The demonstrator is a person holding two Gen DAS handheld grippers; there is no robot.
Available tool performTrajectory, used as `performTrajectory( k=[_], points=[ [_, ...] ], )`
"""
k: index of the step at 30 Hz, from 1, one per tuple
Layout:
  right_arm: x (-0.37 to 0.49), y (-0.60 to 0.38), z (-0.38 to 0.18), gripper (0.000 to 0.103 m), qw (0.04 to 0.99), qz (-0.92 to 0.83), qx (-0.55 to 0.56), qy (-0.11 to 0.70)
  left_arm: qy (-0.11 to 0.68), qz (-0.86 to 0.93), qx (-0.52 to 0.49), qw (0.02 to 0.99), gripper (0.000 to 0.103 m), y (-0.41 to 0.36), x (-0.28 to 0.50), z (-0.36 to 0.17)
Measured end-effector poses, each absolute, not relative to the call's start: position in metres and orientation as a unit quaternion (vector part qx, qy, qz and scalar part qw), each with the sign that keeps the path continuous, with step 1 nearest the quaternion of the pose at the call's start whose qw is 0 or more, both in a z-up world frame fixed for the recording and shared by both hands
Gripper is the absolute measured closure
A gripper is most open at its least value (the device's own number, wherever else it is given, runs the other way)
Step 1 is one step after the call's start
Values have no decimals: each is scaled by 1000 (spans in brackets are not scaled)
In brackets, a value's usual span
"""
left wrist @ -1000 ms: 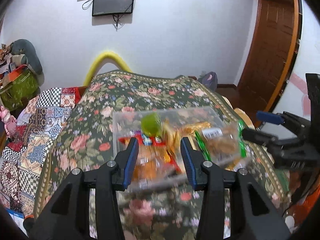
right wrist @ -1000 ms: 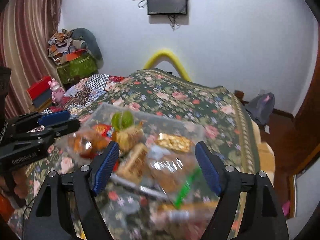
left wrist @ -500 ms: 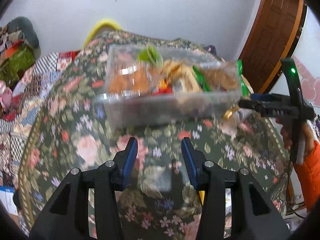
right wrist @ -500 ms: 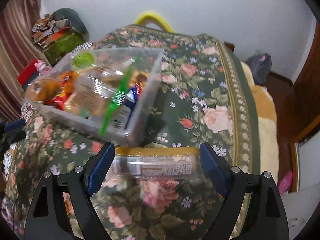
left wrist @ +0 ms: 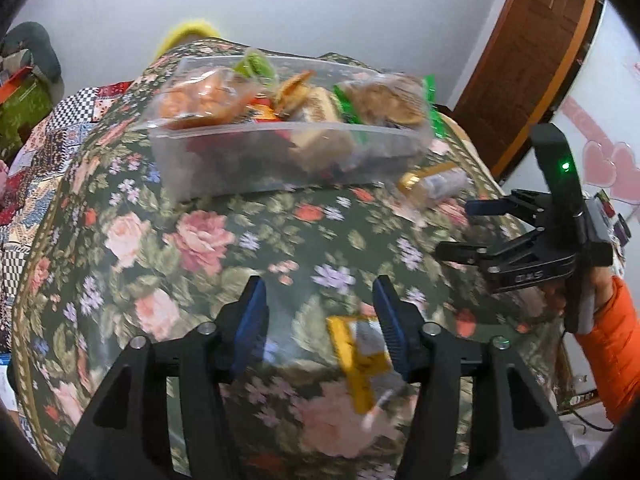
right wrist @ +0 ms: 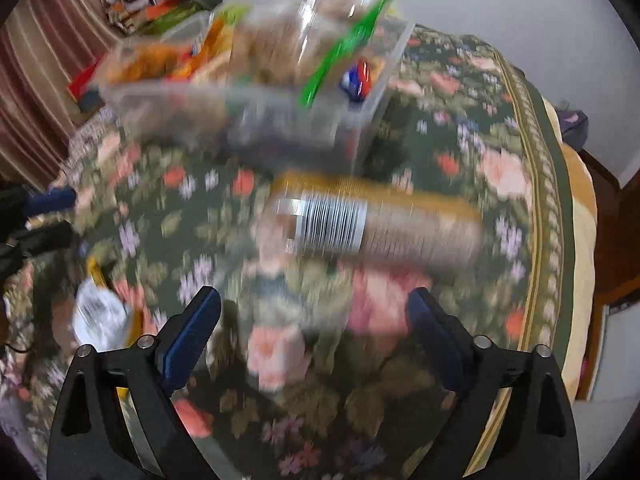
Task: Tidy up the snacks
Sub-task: 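Grasp the white-yellow snack bag with the left tool while the right tool grasps the gold-lidded biscuit tube, then carry the snack bag and biscuit tube into the clear box, open both tools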
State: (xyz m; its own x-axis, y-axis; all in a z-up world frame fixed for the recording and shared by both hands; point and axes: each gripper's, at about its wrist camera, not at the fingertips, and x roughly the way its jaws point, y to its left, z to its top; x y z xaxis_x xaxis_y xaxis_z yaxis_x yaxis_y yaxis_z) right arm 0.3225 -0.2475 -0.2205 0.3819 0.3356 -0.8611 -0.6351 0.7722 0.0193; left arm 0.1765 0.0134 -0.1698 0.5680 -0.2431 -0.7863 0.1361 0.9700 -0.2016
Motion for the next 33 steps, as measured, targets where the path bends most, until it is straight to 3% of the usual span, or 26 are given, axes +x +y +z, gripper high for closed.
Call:
performTrajectory(
  k=[7,15,20,26,30,33],
  points=[
    [340,-270,-182,11,867,249,-109,418,460,-120,-36,879,39,-13,166,-175],
    [396,-264,-203,11,851,235,-69,464,479,-130,-39,868,35,-29,173,-190],
    [397,-273,-211,3,832,269,-23,485,486,-133,-35,863,26,-39,173,-199],
    [381,-274,-216,0,819,288,-38,494,480,-124,-3,868,25,-50,175,-210],
    [364,-255,-231,0,818,274,-122,491,467,-113,25,877,25,-57,176,-215],
    [347,-254,-229,2,820,285,-121,482,458,-107,27,882,31,-54,176,-215]
  ],
)
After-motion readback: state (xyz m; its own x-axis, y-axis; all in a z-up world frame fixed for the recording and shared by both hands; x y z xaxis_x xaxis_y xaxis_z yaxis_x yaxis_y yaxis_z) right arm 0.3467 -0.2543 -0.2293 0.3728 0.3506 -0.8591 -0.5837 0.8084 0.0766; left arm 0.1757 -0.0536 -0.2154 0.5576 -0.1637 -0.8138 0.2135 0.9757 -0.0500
